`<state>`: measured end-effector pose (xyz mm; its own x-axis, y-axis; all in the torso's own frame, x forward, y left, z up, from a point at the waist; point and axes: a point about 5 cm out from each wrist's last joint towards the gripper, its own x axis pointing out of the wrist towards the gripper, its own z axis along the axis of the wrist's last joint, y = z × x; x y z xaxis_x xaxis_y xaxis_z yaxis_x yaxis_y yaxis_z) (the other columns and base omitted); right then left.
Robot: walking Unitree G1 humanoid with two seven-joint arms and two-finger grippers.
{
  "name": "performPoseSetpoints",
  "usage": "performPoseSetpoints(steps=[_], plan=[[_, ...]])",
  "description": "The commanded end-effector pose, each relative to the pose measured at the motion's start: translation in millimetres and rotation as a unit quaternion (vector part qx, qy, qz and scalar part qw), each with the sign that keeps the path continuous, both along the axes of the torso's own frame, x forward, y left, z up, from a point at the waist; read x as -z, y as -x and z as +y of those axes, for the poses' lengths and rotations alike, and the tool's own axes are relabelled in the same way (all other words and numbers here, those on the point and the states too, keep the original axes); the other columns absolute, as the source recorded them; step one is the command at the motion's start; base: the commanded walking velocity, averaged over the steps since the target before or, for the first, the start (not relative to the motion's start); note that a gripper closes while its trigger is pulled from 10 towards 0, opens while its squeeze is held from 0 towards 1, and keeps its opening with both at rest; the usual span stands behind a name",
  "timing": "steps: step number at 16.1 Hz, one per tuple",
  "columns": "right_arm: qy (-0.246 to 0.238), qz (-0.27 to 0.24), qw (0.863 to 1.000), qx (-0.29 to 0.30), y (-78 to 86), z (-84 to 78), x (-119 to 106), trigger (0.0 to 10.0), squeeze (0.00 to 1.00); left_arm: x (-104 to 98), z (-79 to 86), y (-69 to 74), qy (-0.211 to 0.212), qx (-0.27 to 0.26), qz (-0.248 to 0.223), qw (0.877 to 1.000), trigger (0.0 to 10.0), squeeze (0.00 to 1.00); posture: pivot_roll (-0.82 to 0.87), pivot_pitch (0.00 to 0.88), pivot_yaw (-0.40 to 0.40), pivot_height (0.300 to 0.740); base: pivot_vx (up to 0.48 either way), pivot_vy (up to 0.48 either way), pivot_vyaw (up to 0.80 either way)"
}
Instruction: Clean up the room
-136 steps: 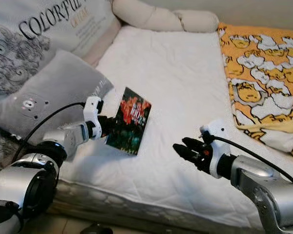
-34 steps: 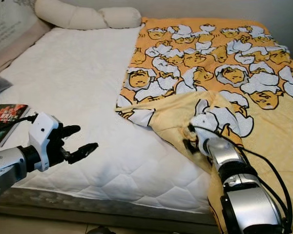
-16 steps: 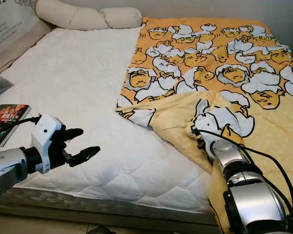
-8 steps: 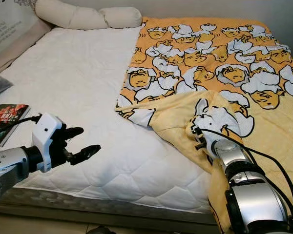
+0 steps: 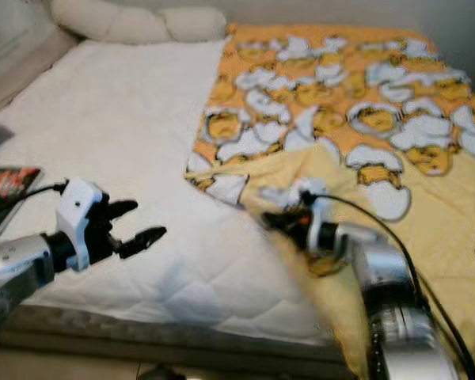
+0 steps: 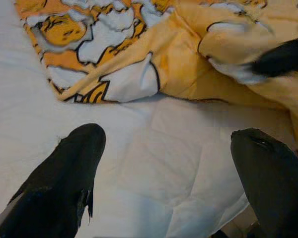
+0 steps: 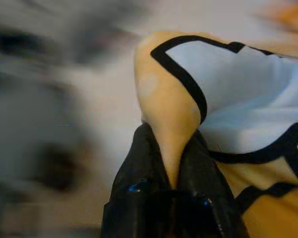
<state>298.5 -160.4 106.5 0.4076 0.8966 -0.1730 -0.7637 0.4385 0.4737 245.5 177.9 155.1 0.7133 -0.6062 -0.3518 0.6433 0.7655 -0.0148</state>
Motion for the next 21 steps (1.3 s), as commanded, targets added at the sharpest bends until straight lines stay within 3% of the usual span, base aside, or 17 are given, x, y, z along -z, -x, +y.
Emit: performPoseSetpoints(steps=[1, 2, 3, 4, 6, 7, 9, 10, 12, 15, 17, 19, 21], plan=[[-0.081, -0.017, 0.991, -0.101, 15.1, 28.7, -34.7, 0.0, 0.00, -2.0, -1.2, -0.9, -0.001, 0.000, -0.006, 1.000, 10.0, 0.34, 0.08, 0.000, 0.040, 0.740, 0.000, 0.000, 0.00], [-0.117, -0.012, 0.979, -0.169, 34.4, 41.2, -45.8, 0.0, 0.00, -2.1, -2.7, -0.6, 0.002, 0.003, -0.006, 1.000, 10.0, 0.34, 0.07, 0.000, 0.038, 0.740, 0.000, 0.000, 0.00], [-0.131, -0.009, 0.970, -0.206, 44.9, 45.5, -51.1, 0.0, 0.00, -2.1, -3.6, -0.4, 0.004, 0.004, -0.006, 1.000, 10.0, 0.34, 0.08, 0.000, 0.035, 0.740, 0.000, 0.000, 0.00], [-0.153, -0.008, 0.952, -0.264, 61.5, 48.5, -59.1, 0.0, 0.00, -2.4, -5.1, 0.1, 0.008, 0.006, -0.008, 1.000, 10.0, 0.34, 0.08, 0.000, 0.030, 0.740, 0.000, 0.000, 0.00], [-0.145, 0.005, 0.949, -0.280, 72.2, 45.7, -58.4, 0.0, 0.00, -2.7, -6.8, 1.5, 0.015, 0.008, -0.008, 1.000, 10.0, 0.34, 0.08, 0.000, 0.027, 0.740, 0.000, 0.000, 0.00], [-0.098, 0.003, 0.959, -0.267, 77.1, 44.5, -50.8, 10.0, 0.00, -2.2, -7.4, 1.9, 0.015, 0.008, -0.007, 1.000, 10.0, 0.34, 0.08, 0.000, 0.024, 0.740, 0.000, 0.000, 0.00], [-0.069, 0.014, 0.960, -0.270, 83.5, 43.5, -46.3, 10.0, 0.00, -2.1, -8.4, 2.3, 0.015, 0.008, -0.008, 1.000, 10.0, 0.34, 0.07, 0.000, 0.025, 0.740, 0.000, 0.000, 0.00], [-0.060, 0.022, 0.960, -0.272, 86.7, 42.6, -45.0, 10.0, 1.00, -1.6, -8.9, 2.5, 0.016, 0.008, -0.008, 1.000, 10.0, 0.33, 0.07, 0.000, 0.025, 0.740, 0.000, 0.000, 0.00], [-0.048, 0.033, 0.957, -0.285, 93.5, 39.4, -43.5, 10.0, 1.00, -0.1, -9.7, 2.9, 0.016, 0.010, -0.006, 1.000, 10.0, 0.31, 0.07, 0.000, 0.028, 0.740, 0.000, 0.000, 0.00], [-0.039, 0.034, 0.957, -0.287, 99.8, 31.2, -45.9, 10.0, 1.00, 2.3, -11.4, 3.1, 0.018, 0.013, -0.003, 1.000, 10.0, 0.19, 0.05, 0.000, 0.034, 0.740, 0.000, 0.000, 0.00], [-0.066, 0.012, 0.965, -0.253, 89.8, 26.7, -60.1, 10.0, 1.00, 1.7, -12.6, -0.9, 0.024, 0.015, -0.006, 1.000, 10.0, 0.00, 0.05, 0.000, 0.037, 0.740, 0.000, 0.000, 0.00], [-0.041, -0.009, 0.975, -0.219, 82.4, 22.9, -58.9, 10.0, 1.00, 2.6, -13.7, -4.0, 0.020, 0.011, -0.011, 1.000, 10.0, 0.00, 0.04, 0.000, 0.038, 0.740, 0.000, 0.000, 0.00], [0.016, -0.038, 0.987, -0.158, 68.9, 20.1, -51.1, 10.0, 1.00, 3.9, -13.4, -6.8, 0.013, 0.000, -0.014, 1.000, 10.0, 0.00, 0.04, 0.000, 0.038, 0.740, 0.000, 0.000, 0.00]])
